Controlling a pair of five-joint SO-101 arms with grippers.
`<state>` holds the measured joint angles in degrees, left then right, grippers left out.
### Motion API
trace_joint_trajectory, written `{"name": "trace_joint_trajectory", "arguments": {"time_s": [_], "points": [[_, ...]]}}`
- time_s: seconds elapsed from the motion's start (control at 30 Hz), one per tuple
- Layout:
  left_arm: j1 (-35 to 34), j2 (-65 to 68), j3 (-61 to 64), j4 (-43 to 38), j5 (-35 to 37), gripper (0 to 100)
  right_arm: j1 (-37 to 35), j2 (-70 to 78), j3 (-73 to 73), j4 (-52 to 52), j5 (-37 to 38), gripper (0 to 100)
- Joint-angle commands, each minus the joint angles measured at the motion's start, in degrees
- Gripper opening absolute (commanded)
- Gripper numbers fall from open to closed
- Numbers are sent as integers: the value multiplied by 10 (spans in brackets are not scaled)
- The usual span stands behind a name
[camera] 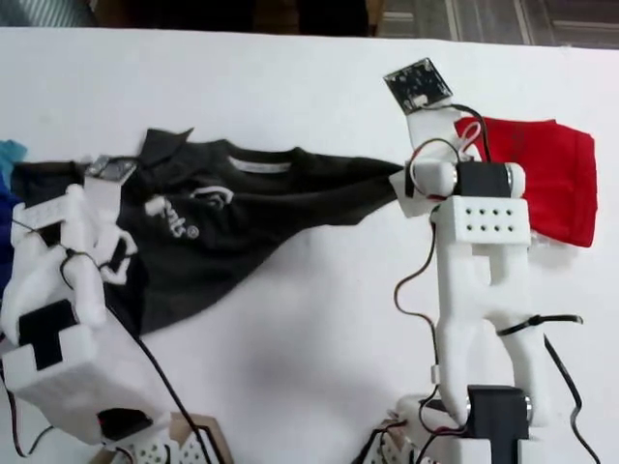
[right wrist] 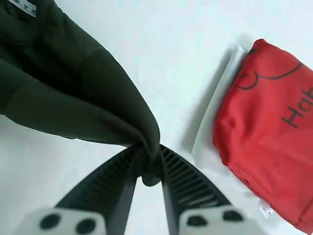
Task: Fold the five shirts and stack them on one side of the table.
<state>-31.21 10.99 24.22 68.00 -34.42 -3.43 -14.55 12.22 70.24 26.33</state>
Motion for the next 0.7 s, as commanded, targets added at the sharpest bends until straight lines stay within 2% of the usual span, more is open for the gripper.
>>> {"name": "trace_joint_trajectory", "arguments": {"time_s": [0.0, 0.2, 0.4, 0.5, 0.67], "points": [[5, 1, -9, 57, -18, 213, 22, -28, -9, -7, 4, 20], [4, -35, -10, 105, -23, 201, 51, -28, -8, -11, 4, 20], [18, -174, -5, 185, -28, 203, 52, -28, -8, -11, 1, 20], [51, -241, 17, 226, -61, 203, 52, -28, -8, -12, 0, 20], [156, -306, 101, 183, -66, 203, 55, -29, -8, -10, 0, 20]]}}
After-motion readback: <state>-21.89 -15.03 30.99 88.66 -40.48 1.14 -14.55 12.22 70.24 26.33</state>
